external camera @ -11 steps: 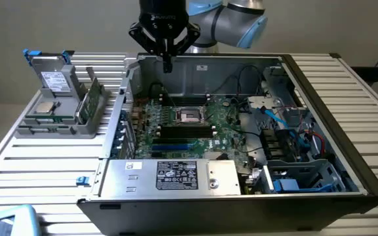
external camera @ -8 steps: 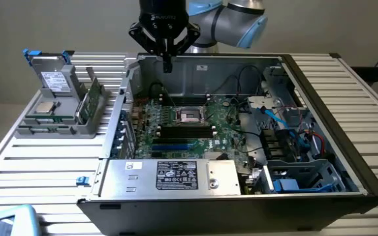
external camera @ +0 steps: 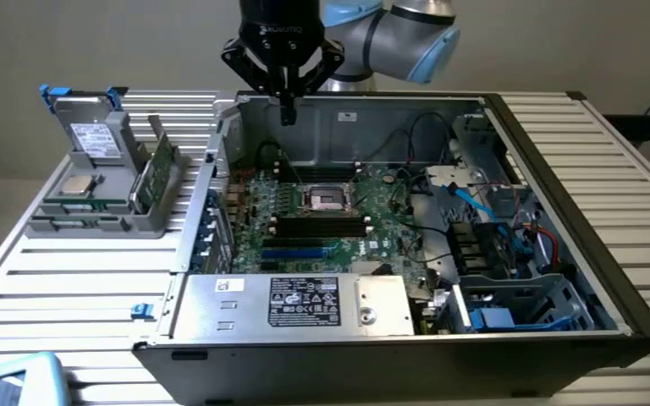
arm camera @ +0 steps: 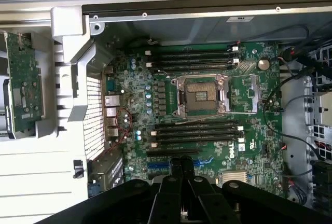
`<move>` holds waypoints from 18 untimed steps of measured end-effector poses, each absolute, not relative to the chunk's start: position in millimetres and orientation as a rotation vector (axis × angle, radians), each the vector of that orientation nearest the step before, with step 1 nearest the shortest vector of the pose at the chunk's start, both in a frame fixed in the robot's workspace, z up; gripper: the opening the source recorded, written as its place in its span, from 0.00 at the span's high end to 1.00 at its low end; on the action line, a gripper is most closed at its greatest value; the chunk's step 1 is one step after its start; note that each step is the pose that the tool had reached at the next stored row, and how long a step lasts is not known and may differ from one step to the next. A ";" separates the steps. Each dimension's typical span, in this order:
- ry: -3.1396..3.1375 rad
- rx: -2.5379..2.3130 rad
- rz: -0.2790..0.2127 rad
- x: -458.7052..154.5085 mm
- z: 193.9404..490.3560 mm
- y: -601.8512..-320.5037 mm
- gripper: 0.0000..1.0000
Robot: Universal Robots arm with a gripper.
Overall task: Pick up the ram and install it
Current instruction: 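Reach for the ram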
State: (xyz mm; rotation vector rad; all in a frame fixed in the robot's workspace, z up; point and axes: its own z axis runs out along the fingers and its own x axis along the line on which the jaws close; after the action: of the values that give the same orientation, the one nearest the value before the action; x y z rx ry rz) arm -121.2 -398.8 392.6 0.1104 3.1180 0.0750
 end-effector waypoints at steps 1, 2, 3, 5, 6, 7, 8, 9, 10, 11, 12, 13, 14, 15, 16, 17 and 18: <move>3.118 0.110 0.075 -121.2 392.6 -398.8 0.89; 3.118 0.110 0.075 -121.2 392.6 -398.8 0.89; 3.118 0.110 0.075 -121.2 392.6 -398.8 0.89; 3.118 0.111 0.075 -122.2 392.7 -398.8 0.89; 3.118 0.111 0.075 -123.8 392.7 -398.8 0.89; 3.118 0.110 0.075 -126.0 392.7 -398.8 0.89; 3.118 0.110 0.075 -128.3 392.6 -398.8 0.89; 3.118 0.110 0.075 -131.1 392.6 -398.8 0.89; 3.118 0.110 0.075 -134.2 392.6 -398.8 0.89; 3.118 0.111 0.075 -137.3 392.6 -398.8 0.89; 3.118 0.110 0.075 -141.3 392.6 -398.8 0.89; 3.118 0.110 0.075 -145.7 392.6 -398.8 0.89; 3.118 0.110 0.075 -149.8 392.6 -398.8 0.89; 3.118 0.111 0.075 -154.3 392.6 -398.8 0.89; 3.118 0.110 0.075 -158.7 392.6 -398.8 0.89; 3.118 0.110 0.075 -163.3 392.6 -398.8 0.89; 3.118 0.111 0.075 -167.9 392.7 -398.8 0.89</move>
State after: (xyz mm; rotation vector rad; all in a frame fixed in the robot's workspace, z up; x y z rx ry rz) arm -167.9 -398.8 392.7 0.1106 3.1181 0.0748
